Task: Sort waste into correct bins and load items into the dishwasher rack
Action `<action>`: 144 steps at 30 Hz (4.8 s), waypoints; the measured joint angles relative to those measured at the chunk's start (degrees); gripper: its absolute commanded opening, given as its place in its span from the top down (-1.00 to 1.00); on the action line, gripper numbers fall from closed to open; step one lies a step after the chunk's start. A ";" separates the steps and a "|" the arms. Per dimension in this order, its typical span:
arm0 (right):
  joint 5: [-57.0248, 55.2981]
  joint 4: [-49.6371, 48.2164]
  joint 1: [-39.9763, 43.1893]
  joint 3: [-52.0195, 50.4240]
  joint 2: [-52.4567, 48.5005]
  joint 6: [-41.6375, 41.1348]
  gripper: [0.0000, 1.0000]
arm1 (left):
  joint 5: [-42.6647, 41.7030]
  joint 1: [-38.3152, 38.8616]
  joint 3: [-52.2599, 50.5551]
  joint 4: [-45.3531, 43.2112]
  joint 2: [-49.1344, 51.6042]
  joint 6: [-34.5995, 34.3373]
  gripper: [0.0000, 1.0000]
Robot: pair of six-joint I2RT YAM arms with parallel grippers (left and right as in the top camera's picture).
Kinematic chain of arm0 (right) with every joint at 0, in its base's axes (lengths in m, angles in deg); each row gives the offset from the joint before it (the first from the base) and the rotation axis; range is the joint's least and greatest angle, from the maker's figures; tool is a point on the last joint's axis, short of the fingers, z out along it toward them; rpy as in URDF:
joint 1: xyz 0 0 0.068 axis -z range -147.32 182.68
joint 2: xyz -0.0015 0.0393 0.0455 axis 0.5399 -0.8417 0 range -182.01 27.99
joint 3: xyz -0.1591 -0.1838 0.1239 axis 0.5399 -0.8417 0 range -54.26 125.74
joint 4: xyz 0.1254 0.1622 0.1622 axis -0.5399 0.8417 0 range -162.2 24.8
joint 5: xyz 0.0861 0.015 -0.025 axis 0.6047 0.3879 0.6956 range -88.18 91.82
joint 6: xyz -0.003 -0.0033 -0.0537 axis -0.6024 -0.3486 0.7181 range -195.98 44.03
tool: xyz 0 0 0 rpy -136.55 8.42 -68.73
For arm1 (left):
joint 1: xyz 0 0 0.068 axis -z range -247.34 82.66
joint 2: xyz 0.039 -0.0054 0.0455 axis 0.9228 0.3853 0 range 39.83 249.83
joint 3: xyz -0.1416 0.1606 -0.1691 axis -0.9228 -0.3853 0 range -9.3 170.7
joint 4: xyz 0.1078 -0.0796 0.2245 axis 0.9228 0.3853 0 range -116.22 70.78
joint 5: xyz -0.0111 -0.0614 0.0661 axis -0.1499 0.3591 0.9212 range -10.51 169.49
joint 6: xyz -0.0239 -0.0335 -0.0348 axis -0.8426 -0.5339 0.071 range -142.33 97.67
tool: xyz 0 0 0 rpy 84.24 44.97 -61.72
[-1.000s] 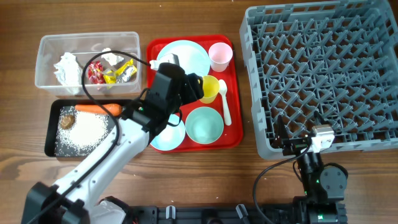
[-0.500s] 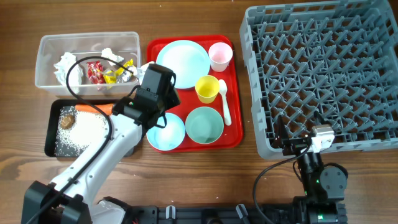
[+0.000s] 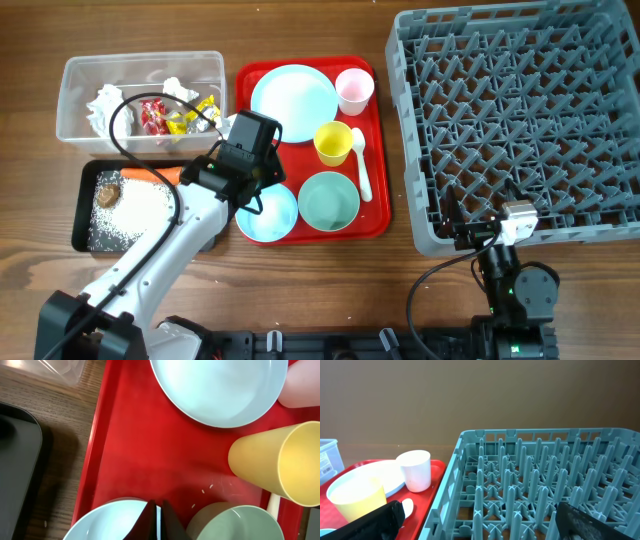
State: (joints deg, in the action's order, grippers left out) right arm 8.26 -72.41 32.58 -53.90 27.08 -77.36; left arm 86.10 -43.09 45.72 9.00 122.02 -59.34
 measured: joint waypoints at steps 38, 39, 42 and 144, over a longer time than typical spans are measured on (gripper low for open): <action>0.00 0.00 0.00 0.00 0.00 0.02 -0.99 | -12.57 3.93 2.60 -27.30 14.36 1.33 0.33; 0.00 0.00 0.00 0.00 0.00 0.02 -0.99 | -12.57 3.93 2.60 -27.15 14.36 1.33 0.34; 0.00 0.00 0.00 0.00 0.00 0.02 -1.00 | -12.55 3.93 2.60 -25.62 14.36 1.33 0.35; 20.04 -3.72 0.00 0.00 0.00 14.58 -0.99 | -73.75 -28.50 2.71 -18.64 -5.55 -6.67 0.92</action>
State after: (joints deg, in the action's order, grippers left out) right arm 28.30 -76.12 32.58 -53.90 27.08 -62.78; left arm 12.36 -71.59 48.44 -9.65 116.47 -66.01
